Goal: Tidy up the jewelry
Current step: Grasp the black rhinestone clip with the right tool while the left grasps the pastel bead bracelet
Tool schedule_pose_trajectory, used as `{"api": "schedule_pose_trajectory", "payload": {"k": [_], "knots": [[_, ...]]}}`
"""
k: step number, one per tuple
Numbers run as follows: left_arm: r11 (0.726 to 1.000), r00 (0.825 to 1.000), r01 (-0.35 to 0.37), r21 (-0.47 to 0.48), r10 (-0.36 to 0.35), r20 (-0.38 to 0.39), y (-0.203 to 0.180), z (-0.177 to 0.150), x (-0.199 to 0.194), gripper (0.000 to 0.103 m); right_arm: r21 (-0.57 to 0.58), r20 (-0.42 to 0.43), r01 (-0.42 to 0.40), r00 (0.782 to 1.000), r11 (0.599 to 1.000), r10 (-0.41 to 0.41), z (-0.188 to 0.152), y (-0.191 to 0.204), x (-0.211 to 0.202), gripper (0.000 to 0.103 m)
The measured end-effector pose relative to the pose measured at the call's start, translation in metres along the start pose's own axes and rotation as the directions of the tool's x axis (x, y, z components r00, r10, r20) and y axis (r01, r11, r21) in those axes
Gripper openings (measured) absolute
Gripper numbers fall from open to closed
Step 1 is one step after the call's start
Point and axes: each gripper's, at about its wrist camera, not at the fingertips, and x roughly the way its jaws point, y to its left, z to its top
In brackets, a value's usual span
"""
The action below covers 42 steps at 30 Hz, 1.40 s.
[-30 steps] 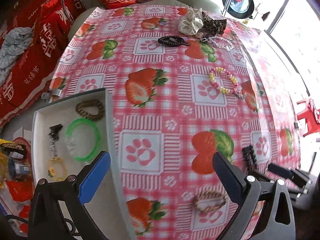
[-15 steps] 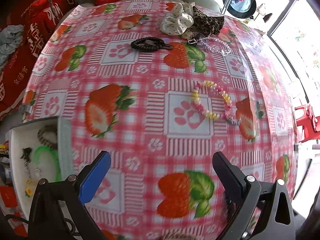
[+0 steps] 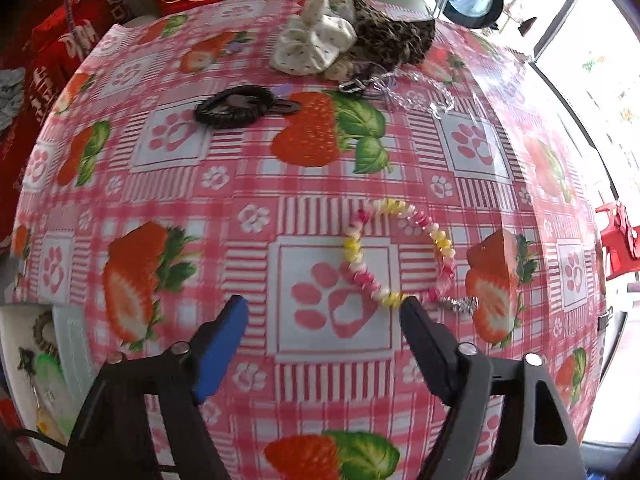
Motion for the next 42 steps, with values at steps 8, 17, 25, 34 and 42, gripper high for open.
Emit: {"api": "schedule_pose_trajectory", "payload": {"k": [8, 17, 25, 34, 42], "knots": [[1.000, 1.000, -0.010, 0.019, 0.010, 0.015, -0.009, 0.021, 0.017, 0.084, -0.084, 0.011, 0.049, 0.999, 0.995, -0.048, -0.004, 0.012, 0.004, 0.060], [0.997, 0.998, -0.039, 0.074, 0.034, 0.061, -0.022, 0.032, 0.021, 0.055, -0.112, 0.020, 0.040, 0.999, 0.993, -0.038, -0.012, 0.016, 0.003, 0.038], [0.996, 0.998, 0.001, 0.085, -0.006, 0.065, -0.022, 0.023, 0.011, 0.016, -0.102, 0.027, 0.028, 0.999, 0.994, -0.025, -0.013, 0.025, 0.002, 0.032], [0.997, 0.996, 0.031, 0.070, -0.037, 0.086, -0.008, 0.000, -0.016, 0.016, -0.005, 0.052, -0.090, 0.995, 0.996, 0.091, -0.004, 0.002, -0.014, 0.032], [0.998, 0.994, 0.059, 0.031, -0.061, 0.094, 0.018, -0.030, -0.048, 0.016, 0.059, 0.067, -0.146, 0.988, 0.988, 0.142, 0.003, -0.012, -0.027, 0.032]]}}
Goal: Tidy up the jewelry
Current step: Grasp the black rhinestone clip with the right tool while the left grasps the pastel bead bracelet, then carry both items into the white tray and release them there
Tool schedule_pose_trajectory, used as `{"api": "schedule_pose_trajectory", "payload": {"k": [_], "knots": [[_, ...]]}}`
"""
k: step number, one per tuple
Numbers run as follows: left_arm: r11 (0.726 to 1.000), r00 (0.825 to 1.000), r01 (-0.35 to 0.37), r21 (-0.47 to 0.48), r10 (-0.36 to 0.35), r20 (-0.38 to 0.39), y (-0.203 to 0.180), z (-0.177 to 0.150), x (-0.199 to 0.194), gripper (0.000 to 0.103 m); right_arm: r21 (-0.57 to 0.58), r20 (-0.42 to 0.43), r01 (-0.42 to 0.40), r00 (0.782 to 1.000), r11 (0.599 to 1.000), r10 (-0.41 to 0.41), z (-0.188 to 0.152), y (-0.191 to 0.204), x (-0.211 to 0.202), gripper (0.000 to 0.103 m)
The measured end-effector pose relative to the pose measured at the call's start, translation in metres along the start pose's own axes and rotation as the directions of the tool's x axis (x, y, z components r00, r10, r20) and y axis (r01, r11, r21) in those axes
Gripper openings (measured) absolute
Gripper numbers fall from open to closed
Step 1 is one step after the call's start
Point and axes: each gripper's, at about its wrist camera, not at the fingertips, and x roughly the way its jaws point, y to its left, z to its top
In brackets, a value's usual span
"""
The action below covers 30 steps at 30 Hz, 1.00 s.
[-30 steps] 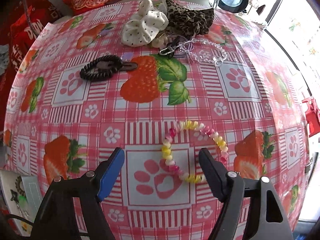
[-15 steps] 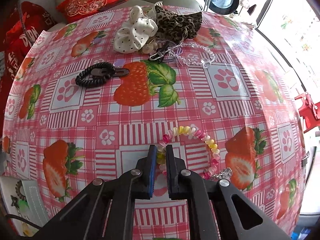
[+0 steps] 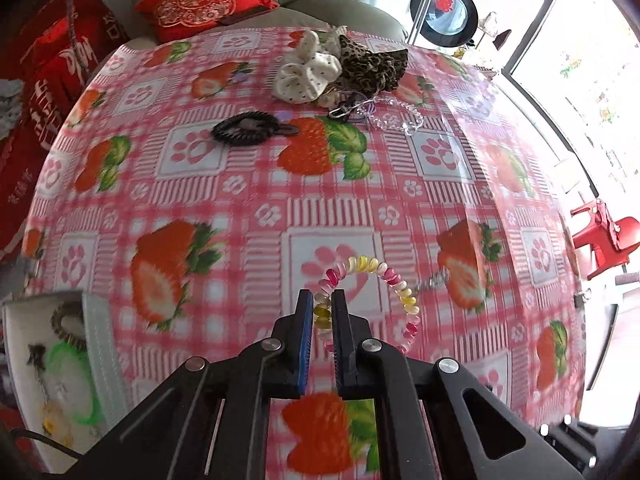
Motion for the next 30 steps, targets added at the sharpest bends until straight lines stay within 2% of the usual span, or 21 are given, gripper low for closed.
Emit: {"api": "schedule_pose_trajectory", "payload": {"k": [6, 13, 30], "knots": [[0.999, 1.000, 0.008, -0.033, -0.009, -0.010, 0.019, -0.025, -0.021, 0.016, 0.016, -0.008, -0.021, 1.000, 1.000, 0.021, 0.002, -0.005, -0.006, 0.032], [0.997, 1.000, 0.008, -0.082, -0.009, -0.011, 0.046, -0.049, -0.045, 0.016, 0.000, -0.016, -0.023, 1.000, 1.000, 0.023, 0.004, 0.011, -0.008, 0.032], [0.975, 0.998, -0.033, -0.218, 0.045, 0.051, 0.128, -0.087, -0.102, 0.016, -0.151, -0.006, -0.074, 0.997, 0.986, 0.074, 0.012, 0.102, -0.017, 0.032]]}}
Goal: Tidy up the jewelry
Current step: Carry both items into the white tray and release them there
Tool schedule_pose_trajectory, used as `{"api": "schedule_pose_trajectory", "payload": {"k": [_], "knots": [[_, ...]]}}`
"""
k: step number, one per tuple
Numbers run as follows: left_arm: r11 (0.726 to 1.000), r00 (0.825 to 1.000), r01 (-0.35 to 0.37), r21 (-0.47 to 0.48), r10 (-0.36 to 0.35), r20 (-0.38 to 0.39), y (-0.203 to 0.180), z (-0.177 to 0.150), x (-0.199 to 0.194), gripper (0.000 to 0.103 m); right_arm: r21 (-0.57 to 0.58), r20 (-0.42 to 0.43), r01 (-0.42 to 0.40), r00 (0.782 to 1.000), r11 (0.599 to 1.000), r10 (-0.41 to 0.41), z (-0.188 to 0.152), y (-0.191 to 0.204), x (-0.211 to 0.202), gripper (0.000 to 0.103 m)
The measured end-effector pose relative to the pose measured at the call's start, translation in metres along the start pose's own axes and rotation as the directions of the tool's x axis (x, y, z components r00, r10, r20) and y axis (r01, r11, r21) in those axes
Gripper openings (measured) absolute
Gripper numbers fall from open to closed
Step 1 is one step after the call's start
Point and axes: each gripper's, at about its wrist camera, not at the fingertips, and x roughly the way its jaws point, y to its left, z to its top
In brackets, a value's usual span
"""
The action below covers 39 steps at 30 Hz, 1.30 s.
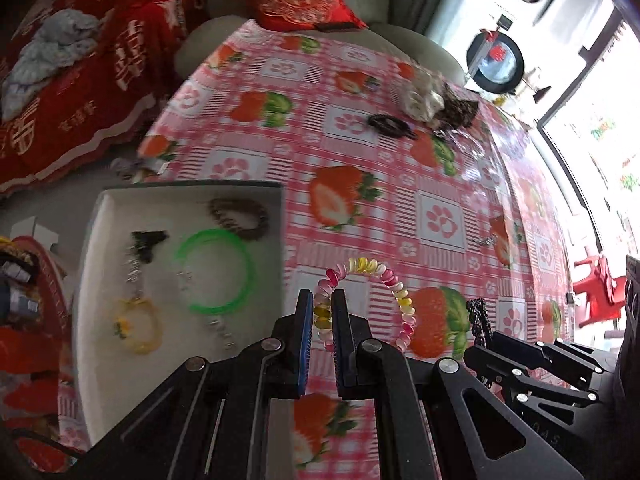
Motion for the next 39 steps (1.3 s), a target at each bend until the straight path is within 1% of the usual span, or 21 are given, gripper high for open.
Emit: {"api": "schedule_pose_trajectory", "payload": {"k": [7, 13, 16, 22, 27, 30, 34, 36, 39], "knots": [[0.996, 0.999, -0.048, -0.081, 0.048, -0.003, 0.051, -0.021, -0.015, 0.016, -0.084, -0.003, -0.030, 1.000, 0.996, 0.030, 0.009, 0.046, 0.004, 0.032], [0.983, 0.994, -0.104, -0.154, 0.099, -0.039, 0.096, -0.047, -0.016, 0.016, -0.157, -0.022, -0.065, 0.998, 0.985, 0.062, 0.012, 0.085, 0.013, 0.032], [0.977, 0.992, -0.124, -0.174, 0.116, -0.056, 0.110, -0.058, -0.014, 0.016, -0.188, -0.038, -0.088, 0.996, 0.978, 0.082, 0.011, 0.105, 0.019, 0.032], [0.967, 0.986, -0.154, -0.201, 0.138, -0.092, 0.130, -0.076, -0.007, 0.016, -0.242, -0.086, -0.130, 0.990, 0.961, 0.113, 0.009, 0.140, 0.035, 0.032], [0.961, 0.980, -0.182, -0.210, 0.160, -0.117, 0.143, -0.086, 0.000, 0.016, -0.260, -0.129, -0.151, 0.984, 0.954, 0.121, 0.005, 0.158, 0.053, 0.032], [0.955, 0.974, -0.212, -0.208, 0.187, -0.131, 0.151, -0.091, 0.004, 0.016, -0.273, -0.158, -0.161, 0.980, 0.948, 0.121, 0.003, 0.167, 0.064, 0.032], [0.949, 0.969, -0.229, -0.215, 0.201, -0.146, 0.159, -0.095, 0.010, 0.016, -0.287, -0.205, -0.184, 0.970, 0.940, 0.127, -0.002, 0.179, 0.081, 0.032], [0.948, 0.966, -0.238, -0.212, 0.208, -0.151, 0.160, -0.096, 0.013, 0.016, -0.283, -0.239, -0.197, 0.962, 0.938, 0.130, -0.005, 0.184, 0.092, 0.032], [0.947, 0.964, -0.246, -0.207, 0.217, -0.152, 0.163, -0.095, 0.017, 0.016, -0.275, -0.276, -0.198, 0.954, 0.941, 0.120, -0.008, 0.187, 0.107, 0.032]]}}
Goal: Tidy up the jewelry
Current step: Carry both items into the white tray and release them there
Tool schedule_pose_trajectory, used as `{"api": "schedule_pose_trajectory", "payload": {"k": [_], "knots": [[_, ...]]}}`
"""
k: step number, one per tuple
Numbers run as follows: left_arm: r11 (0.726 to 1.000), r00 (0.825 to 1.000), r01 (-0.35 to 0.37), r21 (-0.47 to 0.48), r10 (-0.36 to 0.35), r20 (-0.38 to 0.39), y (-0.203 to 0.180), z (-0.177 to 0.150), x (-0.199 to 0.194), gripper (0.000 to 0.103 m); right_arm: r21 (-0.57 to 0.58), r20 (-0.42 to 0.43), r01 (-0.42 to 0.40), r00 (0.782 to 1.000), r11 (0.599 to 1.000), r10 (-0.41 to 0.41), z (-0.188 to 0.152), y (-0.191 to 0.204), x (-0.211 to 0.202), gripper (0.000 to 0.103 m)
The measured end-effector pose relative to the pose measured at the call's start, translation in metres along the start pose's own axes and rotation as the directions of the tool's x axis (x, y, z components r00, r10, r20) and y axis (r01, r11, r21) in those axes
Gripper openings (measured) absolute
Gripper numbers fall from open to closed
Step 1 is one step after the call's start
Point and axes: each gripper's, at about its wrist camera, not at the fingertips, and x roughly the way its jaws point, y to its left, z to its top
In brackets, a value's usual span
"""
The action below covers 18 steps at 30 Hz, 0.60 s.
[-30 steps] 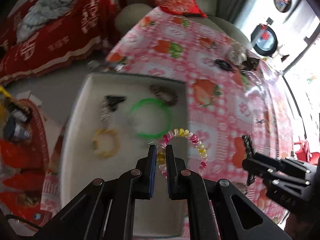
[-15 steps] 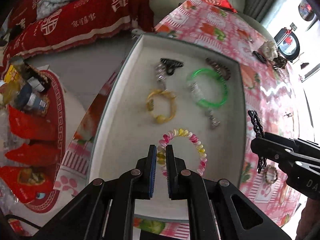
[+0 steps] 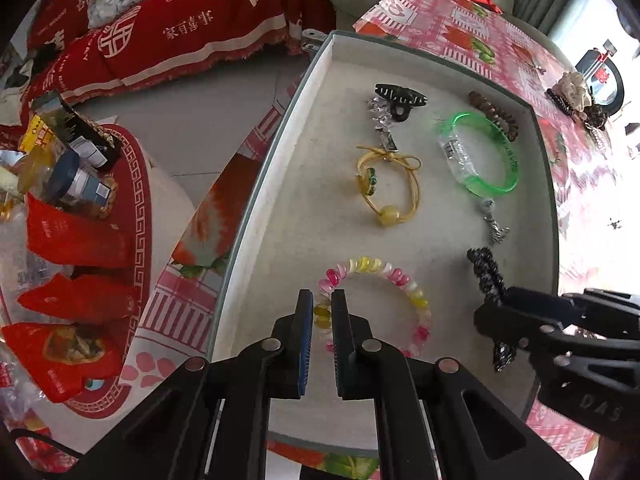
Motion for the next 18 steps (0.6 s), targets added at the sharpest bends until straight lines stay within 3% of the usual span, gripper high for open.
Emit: {"api": "schedule_pose_trajectory", "payload": {"k": [18], "knots": [[0.998, 0.999, -0.042, 0.045, 0.041, 0.027, -0.005, 0.028, 0.017, 0.016, -0.029, 0.024, 0.089, 0.996, 0.996, -0.089, 0.027, -0.005, 0.006, 0.032]]}}
